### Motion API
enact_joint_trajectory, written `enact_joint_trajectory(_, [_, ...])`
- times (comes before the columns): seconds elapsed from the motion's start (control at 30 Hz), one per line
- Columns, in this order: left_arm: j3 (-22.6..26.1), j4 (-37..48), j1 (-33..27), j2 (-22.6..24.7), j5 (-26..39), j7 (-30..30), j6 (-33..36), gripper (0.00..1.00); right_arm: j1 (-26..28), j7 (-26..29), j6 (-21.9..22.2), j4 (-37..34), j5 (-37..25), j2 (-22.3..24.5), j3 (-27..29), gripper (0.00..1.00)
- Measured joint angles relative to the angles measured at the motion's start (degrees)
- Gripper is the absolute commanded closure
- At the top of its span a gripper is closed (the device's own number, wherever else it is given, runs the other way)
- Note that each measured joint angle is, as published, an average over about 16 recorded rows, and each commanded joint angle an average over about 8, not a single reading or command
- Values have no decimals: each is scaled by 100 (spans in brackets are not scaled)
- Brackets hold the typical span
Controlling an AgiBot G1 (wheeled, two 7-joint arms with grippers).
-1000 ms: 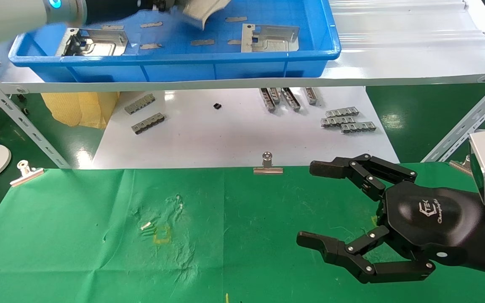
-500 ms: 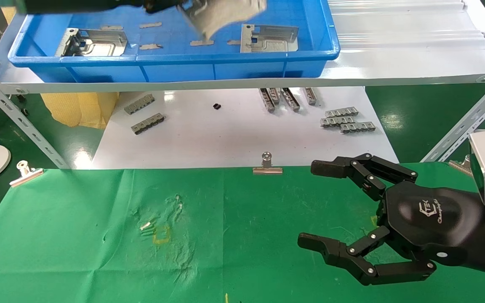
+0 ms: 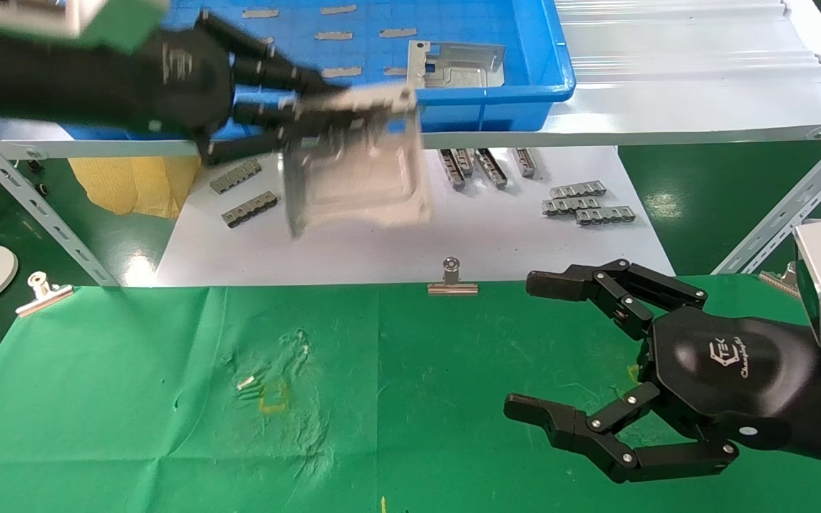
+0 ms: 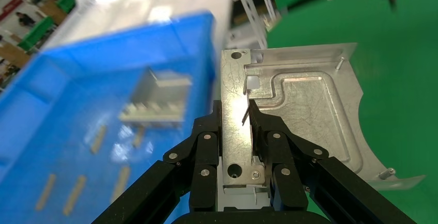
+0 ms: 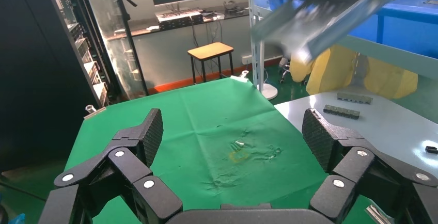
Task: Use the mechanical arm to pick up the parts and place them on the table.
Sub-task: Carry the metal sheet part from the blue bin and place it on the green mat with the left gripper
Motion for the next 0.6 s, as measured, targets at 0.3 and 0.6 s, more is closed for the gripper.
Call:
enact_joint_trajectory(0.3, [891, -435, 631, -247, 187, 572, -81, 100, 0, 0, 0, 0, 0, 0, 0, 0])
enact_joint_trajectory(0.6, [1424, 116, 1006, -16, 548, 1088, -387, 100, 0, 0, 0, 0, 0, 0, 0, 0])
